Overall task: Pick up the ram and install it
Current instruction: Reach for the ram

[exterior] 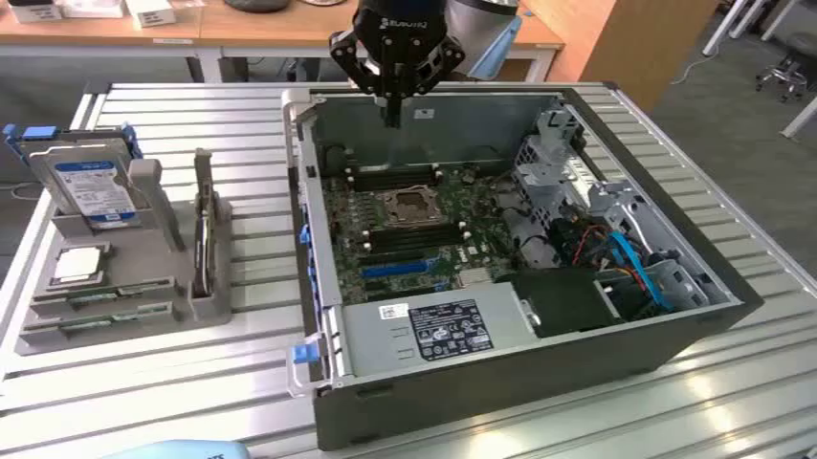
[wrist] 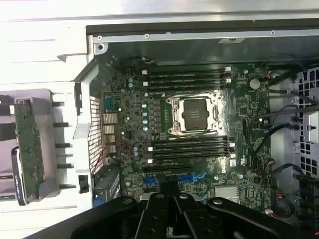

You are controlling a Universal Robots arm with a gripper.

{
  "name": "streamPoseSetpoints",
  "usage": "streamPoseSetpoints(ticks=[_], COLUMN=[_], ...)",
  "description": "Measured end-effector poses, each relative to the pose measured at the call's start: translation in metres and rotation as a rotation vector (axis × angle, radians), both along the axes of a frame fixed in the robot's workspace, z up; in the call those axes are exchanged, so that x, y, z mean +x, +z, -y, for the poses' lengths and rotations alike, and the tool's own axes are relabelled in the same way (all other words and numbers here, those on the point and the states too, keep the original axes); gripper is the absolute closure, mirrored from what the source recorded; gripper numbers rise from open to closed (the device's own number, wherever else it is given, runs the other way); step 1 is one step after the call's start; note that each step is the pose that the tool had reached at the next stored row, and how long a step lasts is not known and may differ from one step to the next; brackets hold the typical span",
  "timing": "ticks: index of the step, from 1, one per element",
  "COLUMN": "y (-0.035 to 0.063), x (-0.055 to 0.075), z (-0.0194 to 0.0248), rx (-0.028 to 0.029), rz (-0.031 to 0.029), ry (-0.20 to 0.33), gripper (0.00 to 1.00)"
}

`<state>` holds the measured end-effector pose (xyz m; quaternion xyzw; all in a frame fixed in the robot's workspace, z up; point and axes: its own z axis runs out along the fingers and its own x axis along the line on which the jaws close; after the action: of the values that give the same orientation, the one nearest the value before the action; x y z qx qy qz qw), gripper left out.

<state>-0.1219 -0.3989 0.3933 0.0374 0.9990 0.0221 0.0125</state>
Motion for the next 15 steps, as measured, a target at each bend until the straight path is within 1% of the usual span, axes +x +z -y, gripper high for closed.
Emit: streamPoseSetpoints(ticks=[10, 15], y=[0.0000, 0.0000], x=[-0.0002, -0.0033], z=[0.0000, 0.0000], rx=[0.0001, -0.0001], rz=[0.0001, -0.0001], ry=[0.000, 0.000], gripper=[0.89, 0.89])
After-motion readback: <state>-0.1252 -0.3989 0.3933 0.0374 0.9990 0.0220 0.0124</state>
